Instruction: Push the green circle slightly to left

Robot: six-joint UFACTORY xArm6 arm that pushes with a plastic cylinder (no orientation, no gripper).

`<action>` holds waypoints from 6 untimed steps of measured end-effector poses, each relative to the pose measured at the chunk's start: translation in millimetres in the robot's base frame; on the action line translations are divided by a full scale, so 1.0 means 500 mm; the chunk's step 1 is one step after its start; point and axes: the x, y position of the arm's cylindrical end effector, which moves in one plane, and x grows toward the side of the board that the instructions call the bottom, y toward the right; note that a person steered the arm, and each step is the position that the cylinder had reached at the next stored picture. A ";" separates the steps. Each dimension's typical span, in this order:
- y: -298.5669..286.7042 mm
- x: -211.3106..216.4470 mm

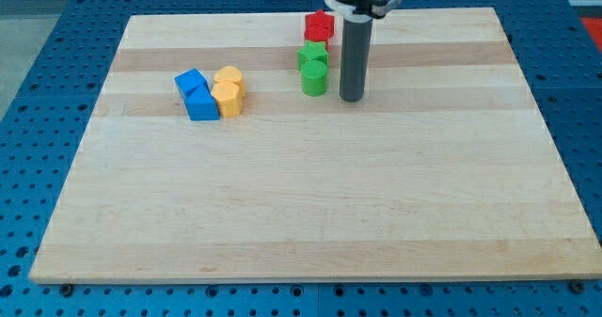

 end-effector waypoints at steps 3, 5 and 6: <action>-0.002 -0.055; -0.053 -0.065; -0.096 -0.065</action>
